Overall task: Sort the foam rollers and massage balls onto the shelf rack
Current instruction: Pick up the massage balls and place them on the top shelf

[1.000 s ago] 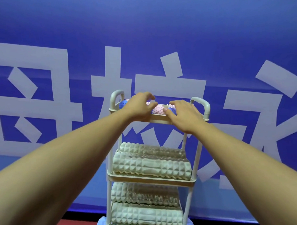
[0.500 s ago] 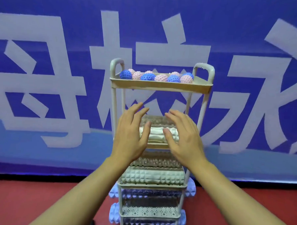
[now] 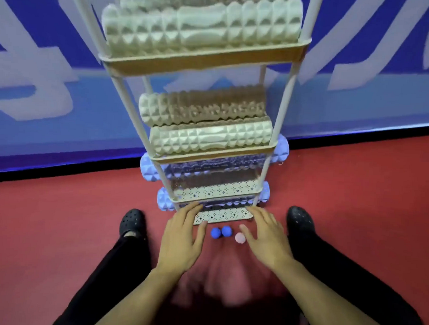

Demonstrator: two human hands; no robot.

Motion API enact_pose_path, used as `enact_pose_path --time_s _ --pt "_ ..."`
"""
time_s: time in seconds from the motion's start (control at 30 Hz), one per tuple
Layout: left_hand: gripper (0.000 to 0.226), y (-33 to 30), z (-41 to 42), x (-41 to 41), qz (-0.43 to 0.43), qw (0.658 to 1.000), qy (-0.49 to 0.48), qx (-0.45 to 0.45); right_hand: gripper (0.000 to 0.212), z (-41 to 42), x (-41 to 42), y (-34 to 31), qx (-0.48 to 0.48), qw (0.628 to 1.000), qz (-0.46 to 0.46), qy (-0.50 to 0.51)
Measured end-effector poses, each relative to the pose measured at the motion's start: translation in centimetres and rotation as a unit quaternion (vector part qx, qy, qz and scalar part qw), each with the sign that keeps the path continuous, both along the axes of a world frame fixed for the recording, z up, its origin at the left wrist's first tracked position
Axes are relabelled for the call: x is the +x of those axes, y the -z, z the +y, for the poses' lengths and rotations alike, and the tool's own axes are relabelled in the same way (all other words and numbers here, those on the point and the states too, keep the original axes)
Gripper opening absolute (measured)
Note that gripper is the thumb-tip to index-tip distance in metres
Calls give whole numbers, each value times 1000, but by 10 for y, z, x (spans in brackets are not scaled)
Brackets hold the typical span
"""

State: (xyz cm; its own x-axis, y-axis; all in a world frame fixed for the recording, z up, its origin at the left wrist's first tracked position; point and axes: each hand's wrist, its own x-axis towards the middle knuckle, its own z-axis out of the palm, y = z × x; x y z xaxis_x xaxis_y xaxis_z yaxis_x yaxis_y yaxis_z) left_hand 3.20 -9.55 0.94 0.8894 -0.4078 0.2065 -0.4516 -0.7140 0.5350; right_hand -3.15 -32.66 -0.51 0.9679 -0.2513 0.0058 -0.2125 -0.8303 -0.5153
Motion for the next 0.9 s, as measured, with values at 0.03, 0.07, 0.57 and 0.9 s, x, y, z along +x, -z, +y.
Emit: enact_pose_path --time_s 0.03,0.07,0.57,0.9 --pt "45 22 -2 0 19 1000 -3 8 54 0 -2 22 -3 1000 29 4" --pt "46 44 -4 0 39 999 -7 17 53 -1 -4 43 2 998 54 12" --pt "54 288 -45 57 343 933 -95 57 59 -12 60 263 115 966 219 74" --pt "56 334 -69 89 315 944 -33 89 69 -21 88 318 91 971 220 23"
